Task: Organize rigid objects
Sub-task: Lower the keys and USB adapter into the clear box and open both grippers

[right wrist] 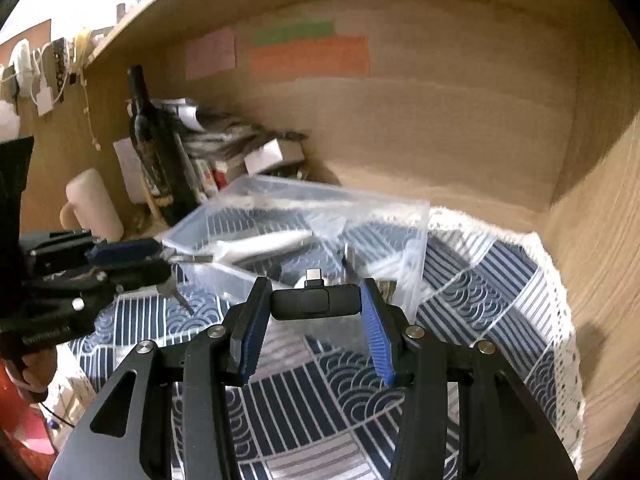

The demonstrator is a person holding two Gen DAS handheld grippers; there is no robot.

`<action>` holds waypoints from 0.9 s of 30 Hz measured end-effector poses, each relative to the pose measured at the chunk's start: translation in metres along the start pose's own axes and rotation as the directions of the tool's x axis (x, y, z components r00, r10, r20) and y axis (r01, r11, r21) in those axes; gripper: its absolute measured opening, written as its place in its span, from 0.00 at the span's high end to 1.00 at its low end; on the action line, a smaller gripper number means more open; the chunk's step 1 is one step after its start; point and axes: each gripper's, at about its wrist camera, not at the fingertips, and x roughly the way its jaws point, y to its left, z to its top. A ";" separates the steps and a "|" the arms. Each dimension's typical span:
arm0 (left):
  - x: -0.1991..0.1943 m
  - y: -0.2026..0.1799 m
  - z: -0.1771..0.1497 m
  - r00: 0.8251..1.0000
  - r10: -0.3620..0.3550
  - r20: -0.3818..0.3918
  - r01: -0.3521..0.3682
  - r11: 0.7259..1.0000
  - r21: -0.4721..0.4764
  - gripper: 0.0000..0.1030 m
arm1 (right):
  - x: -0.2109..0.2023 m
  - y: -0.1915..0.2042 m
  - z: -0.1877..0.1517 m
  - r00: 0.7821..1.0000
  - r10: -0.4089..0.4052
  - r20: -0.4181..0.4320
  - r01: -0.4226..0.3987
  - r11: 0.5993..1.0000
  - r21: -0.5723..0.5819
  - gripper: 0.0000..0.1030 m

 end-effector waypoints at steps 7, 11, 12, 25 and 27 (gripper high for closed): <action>-0.007 0.003 0.033 0.996 0.007 0.090 -0.007 1.000 0.003 0.74 | -0.003 0.000 0.023 0.998 -0.004 0.062 0.004 1.000 -0.002 0.60; 0.003 0.010 0.039 0.995 0.008 0.097 -0.007 1.000 -0.009 0.74 | 0.003 0.000 0.034 0.998 -0.011 0.069 0.012 1.000 -0.013 0.60; 0.008 0.012 0.040 0.996 0.006 0.093 -0.005 1.000 -0.012 0.74 | 0.005 0.000 0.036 0.998 -0.012 0.068 0.013 1.000 -0.015 0.60; 0.086 0.042 0.024 0.996 -0.030 -0.082 0.022 0.996 -0.090 0.74 | 0.089 0.003 0.039 0.995 0.007 -0.103 -0.010 1.000 -0.027 0.60; 0.094 0.043 0.021 0.994 -0.030 -0.104 0.021 0.996 -0.090 0.74 | 0.103 0.004 0.035 0.990 0.007 -0.140 -0.012 0.999 -0.030 0.60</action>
